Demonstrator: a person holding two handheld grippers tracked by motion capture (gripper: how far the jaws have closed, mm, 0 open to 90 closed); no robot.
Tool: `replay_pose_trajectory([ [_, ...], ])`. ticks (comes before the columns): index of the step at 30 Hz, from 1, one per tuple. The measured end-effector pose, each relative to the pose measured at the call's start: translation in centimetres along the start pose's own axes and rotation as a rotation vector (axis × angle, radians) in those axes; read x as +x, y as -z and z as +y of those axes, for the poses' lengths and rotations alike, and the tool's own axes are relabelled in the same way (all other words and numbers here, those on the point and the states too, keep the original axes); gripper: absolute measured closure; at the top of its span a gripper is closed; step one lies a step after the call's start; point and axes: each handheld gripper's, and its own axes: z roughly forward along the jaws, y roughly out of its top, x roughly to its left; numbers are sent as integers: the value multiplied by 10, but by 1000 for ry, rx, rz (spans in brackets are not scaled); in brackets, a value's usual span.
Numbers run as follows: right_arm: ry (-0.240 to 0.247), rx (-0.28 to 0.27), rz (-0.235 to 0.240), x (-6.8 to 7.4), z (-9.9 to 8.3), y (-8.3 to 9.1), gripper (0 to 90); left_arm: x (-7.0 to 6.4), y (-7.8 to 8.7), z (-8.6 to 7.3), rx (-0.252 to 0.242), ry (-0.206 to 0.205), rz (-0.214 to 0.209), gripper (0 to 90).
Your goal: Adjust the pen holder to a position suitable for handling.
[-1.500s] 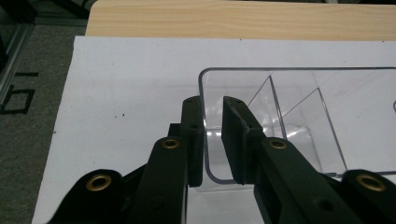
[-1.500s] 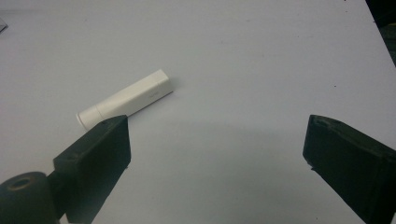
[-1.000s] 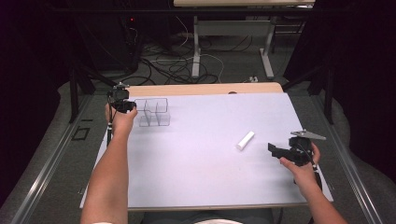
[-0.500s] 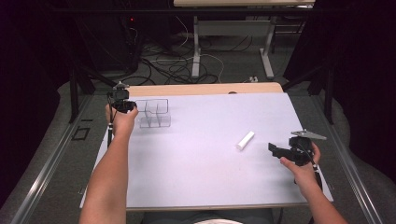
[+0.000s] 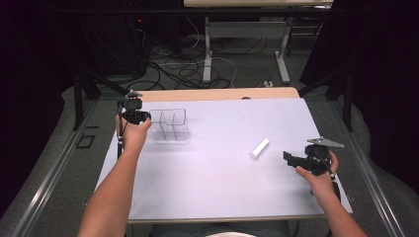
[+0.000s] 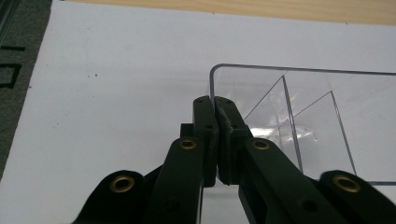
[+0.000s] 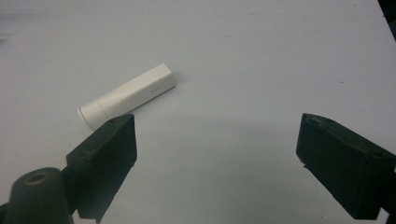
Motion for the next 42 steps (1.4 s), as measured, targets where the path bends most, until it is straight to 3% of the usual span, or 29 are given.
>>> replay_pose_trajectory([
  [4, 6, -4, 2, 0, 0, 1, 119, -8, 3, -8, 14, 13, -21, 890],
  [9, 15, -1, -1, 1, 0, 1, 120, -20, 10, -17, 13, -22, -9, 888],
  [11, 12, 1, 0, 1, -1, 1, 121, -26, 13, -24, 12, -18, -5, 888],
  [18, 13, 1, 1, 1, -1, 1, 121, -29, 11, -38, 18, -14, -7, 884],
  [32, 19, 8, -1, 2, -1, 0, 121, -18, 11, -48, -26, 23, -89, 861],
  [37, 21, 8, -5, 2, -2, -1, 121, -13, 13, -51, -45, 9, -131, 785],
  [42, 23, 13, -6, 1, -2, -2, 121, -6, 19, -52, -116, 32, -180, 692],
])
